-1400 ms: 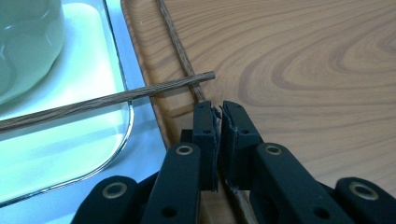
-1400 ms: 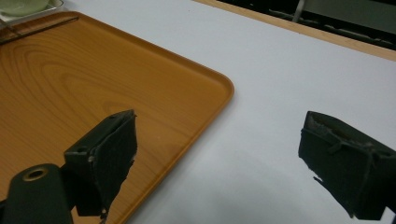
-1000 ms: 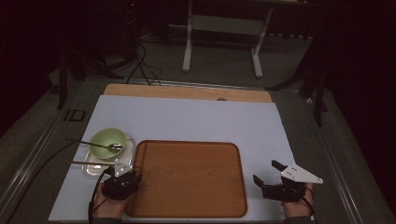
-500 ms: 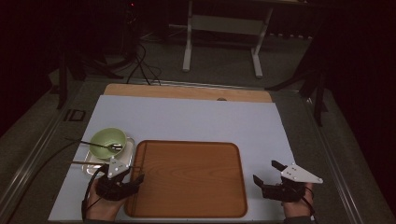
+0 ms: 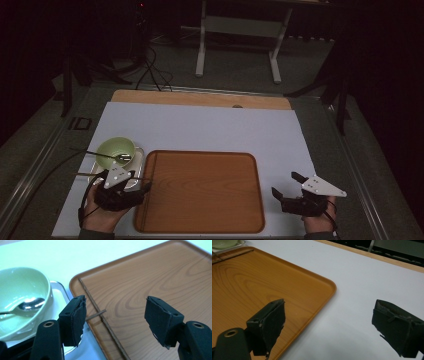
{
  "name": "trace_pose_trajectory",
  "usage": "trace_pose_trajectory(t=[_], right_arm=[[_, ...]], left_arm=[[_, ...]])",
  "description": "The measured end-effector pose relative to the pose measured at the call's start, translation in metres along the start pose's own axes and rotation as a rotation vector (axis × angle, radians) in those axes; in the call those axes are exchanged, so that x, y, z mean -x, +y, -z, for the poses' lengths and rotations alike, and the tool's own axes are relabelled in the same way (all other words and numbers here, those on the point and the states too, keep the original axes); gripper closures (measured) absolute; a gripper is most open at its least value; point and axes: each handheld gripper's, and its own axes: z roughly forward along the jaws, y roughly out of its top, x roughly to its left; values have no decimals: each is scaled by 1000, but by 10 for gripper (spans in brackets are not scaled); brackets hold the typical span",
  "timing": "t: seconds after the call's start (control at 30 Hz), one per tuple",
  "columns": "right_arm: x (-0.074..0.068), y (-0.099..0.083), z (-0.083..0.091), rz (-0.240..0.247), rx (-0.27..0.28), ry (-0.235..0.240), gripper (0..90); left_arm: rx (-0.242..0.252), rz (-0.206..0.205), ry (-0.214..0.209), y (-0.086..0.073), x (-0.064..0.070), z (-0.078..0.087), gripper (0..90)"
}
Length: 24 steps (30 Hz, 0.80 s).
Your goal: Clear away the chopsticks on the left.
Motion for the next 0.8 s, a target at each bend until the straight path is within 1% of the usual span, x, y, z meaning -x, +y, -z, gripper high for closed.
trace_pose_trajectory(t=[0.03,0.07,0.2,0.27,0.3,0.33,0.37,0.43,0.47,0.5,0.53,0.63,0.73,0.77,0.8], right_arm=[[0,0,0,0,0,-1,109],[0,0,0,0,0,-1,109],[0,0,0,0,2,0,109],[0,0,0,0,2,-1,109],[0,0,0,0,2,-1,109],[-1,0,0,1,2,-1,109],[-1,0,0,1,2,-1,109],[0,0,0,0,3,-1,109],[0,0,0,0,4,-1,109],[0,0,0,0,4,-1,109],[0,0,0,0,4,-1,109],[0,0,1,0,6,-1,109],[0,0,0,-2,5,-2,109],[0,0,0,-2,5,-2,109],[-1,0,0,0,2,1,109]], left_arm=[[11,-2,-7,0,-2,2,333],[11,-2,-7,0,-2,2,326],[54,-13,-12,-1,-12,9,314],[77,-16,-4,-2,-16,12,310],[77,-16,-4,-2,-16,12,305],[95,-19,6,-3,-21,15,305],[103,-19,8,-4,-24,17,299],[117,-16,4,-6,-30,19,299],[120,-15,0,-7,-33,20,299],[120,-15,0,-7,-33,20,300],[119,-9,-9,-9,-38,20,300],[112,-11,2,-13,-46,21,313],[112,-22,13,-17,-52,22,319],[112,-22,13,-17,-52,22,320],[112,-21,20,-20,-56,24,320]])
